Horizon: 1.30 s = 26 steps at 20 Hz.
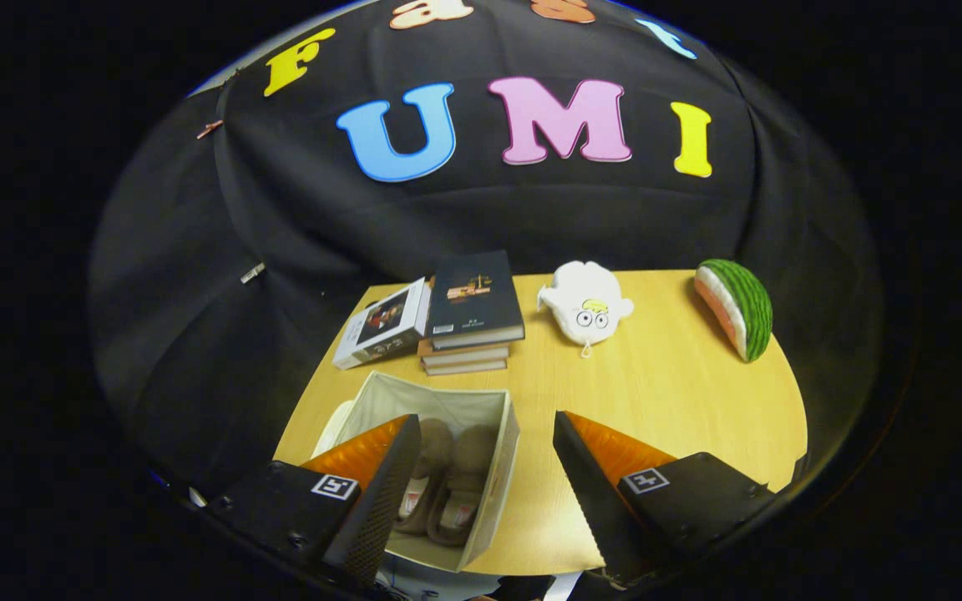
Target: Open the storage box then place both shoes into the box .Put the left shoe in first, then the right shoe, with the right side of both shoes facing outward in a uniform manner.
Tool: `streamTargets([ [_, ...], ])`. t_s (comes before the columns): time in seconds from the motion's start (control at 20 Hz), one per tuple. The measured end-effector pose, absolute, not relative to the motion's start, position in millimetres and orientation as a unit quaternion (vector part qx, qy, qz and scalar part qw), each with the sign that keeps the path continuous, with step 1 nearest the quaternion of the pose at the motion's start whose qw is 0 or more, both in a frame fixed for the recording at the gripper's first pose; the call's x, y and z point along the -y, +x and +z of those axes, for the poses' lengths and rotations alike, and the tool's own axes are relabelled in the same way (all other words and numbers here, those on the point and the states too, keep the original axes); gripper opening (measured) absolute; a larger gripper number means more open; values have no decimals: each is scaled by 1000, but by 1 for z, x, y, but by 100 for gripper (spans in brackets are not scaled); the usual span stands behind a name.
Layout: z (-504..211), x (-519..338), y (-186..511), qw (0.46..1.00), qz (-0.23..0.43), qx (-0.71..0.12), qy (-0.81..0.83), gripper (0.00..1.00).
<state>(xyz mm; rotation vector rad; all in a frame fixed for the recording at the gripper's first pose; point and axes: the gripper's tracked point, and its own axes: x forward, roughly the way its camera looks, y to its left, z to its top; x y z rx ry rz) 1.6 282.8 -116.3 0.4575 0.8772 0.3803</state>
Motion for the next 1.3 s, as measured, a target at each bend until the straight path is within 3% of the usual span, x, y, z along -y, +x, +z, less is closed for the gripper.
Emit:
streamTargets([
  [0.6, -71, -80, 47, 946, 136, -235, 178, 98],
  [1.05, -76, 65, 48, 963, 68, -185, 186, 98],
  [1.3, -85, 102, 41, 967, 52, -161, 190, 98],
])
